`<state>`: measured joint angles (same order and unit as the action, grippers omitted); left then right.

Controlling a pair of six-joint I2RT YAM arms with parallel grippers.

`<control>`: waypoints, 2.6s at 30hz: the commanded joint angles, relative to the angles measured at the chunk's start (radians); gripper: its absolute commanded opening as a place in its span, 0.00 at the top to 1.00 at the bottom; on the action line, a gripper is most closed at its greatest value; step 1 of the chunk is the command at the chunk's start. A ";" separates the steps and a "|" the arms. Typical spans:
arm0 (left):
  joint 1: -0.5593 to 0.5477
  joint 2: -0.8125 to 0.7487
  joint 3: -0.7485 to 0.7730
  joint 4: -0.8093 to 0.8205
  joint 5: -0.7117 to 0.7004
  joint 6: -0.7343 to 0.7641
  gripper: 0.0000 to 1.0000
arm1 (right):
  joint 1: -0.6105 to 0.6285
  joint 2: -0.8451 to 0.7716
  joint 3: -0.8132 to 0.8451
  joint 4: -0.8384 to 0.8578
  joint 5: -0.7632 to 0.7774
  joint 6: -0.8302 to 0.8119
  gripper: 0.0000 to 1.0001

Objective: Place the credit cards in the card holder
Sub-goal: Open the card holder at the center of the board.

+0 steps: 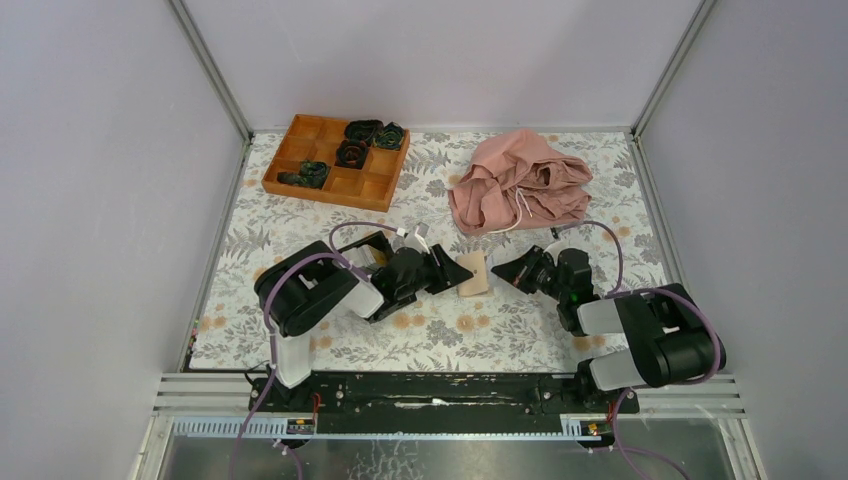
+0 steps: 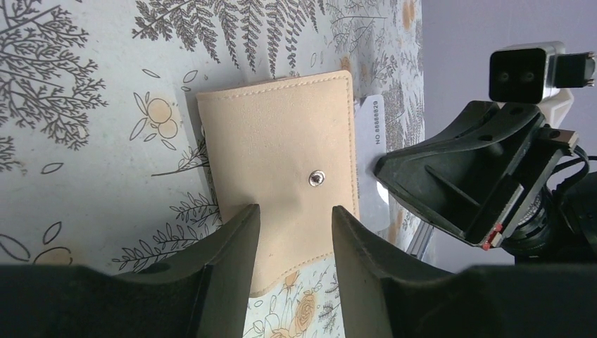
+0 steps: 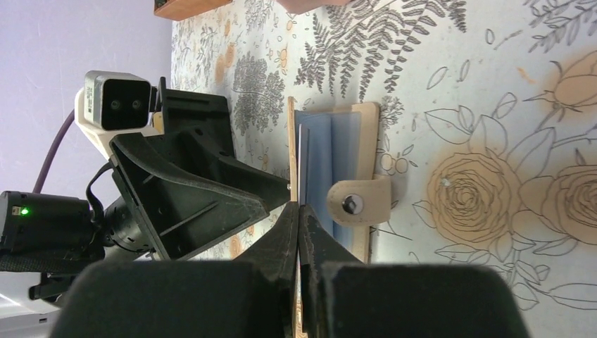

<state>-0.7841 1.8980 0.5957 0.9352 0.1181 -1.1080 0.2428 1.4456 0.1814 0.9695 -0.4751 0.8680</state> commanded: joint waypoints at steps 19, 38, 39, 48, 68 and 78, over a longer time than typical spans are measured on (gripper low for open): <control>0.030 -0.130 -0.105 -0.098 -0.002 0.045 0.49 | 0.267 -0.064 0.202 -0.296 0.235 -0.161 1.00; 0.052 -0.345 -0.176 -0.233 -0.086 0.098 0.47 | 0.542 -0.035 0.398 -0.557 0.601 -0.354 1.00; 0.051 -0.368 -0.177 -0.251 -0.095 0.103 0.47 | 0.556 -0.026 0.412 -0.570 0.620 -0.361 1.00; 0.051 -0.563 -0.184 -0.387 -0.191 0.137 0.46 | 0.672 0.051 0.526 -0.676 0.802 -0.409 1.00; 0.055 -0.729 -0.119 -0.654 -0.400 0.182 0.46 | 0.925 0.296 0.774 -0.915 1.235 -0.451 1.00; 0.058 -0.620 0.017 -0.782 -0.379 0.239 0.46 | 0.968 0.330 0.787 -0.915 1.261 -0.466 1.00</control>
<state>-0.7319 1.2327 0.5308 0.1547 -0.2428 -0.8974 1.1625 1.7512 0.9451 0.0853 0.7979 0.4305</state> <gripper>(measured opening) 0.538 0.015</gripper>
